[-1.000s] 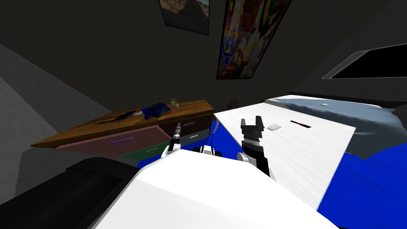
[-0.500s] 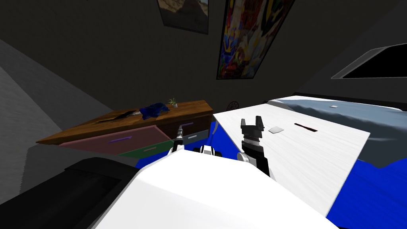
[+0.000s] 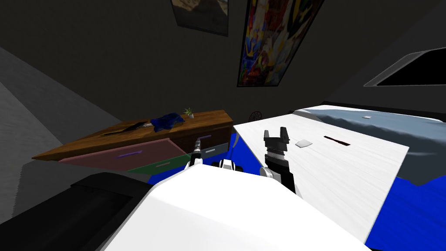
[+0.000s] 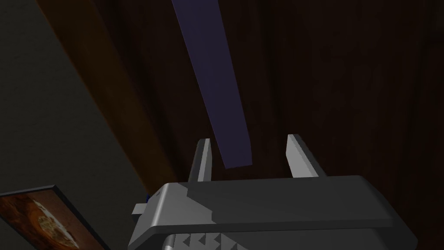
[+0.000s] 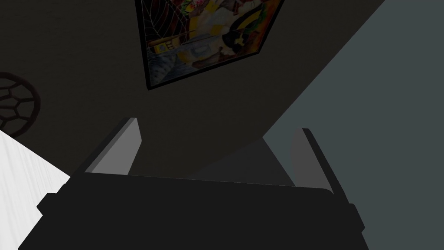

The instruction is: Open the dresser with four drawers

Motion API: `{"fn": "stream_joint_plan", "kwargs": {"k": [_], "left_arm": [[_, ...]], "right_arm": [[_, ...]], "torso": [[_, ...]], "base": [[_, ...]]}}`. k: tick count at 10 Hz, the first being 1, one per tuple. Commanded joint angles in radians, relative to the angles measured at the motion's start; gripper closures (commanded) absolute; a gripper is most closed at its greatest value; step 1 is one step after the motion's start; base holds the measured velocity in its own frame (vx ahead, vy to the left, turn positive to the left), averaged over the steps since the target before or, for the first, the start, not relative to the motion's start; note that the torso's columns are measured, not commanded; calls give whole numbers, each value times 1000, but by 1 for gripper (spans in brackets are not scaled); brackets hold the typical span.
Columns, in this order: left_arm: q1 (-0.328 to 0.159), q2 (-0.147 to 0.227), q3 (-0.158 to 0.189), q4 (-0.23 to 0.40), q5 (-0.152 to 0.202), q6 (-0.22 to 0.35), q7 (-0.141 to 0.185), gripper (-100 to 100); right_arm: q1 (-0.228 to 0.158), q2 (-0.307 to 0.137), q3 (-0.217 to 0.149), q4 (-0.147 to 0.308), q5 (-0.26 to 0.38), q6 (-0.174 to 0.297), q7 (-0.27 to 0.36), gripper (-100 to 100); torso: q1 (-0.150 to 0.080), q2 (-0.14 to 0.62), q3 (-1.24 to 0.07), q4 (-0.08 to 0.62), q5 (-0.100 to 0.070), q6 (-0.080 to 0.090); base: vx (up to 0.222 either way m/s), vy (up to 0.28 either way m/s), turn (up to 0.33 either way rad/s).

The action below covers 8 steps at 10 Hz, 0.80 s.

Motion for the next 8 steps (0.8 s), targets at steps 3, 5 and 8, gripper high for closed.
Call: {"fn": "stream_joint_plan", "kwargs": {"k": [3,5,8], "left_arm": [[-116,40,2,124,-25,-18,31,100],[-167,60,4,168,-37,-27,47,100],[-233,80,5,258,-49,-36,63,100]], "right_arm": [[0,0,0,0,0,0,0,0],[0,0,0,0,0,0,0,0],[0,0,0,0,0,0,0,0]], "torso": [[3,-5,-2,-4,3,1],[4,-9,-5,-5,4,2],[2,-5,-2,-5,3,1]], "base": [[-91,-58,100],[-54,-31,66],[-83,-55,100]]}}
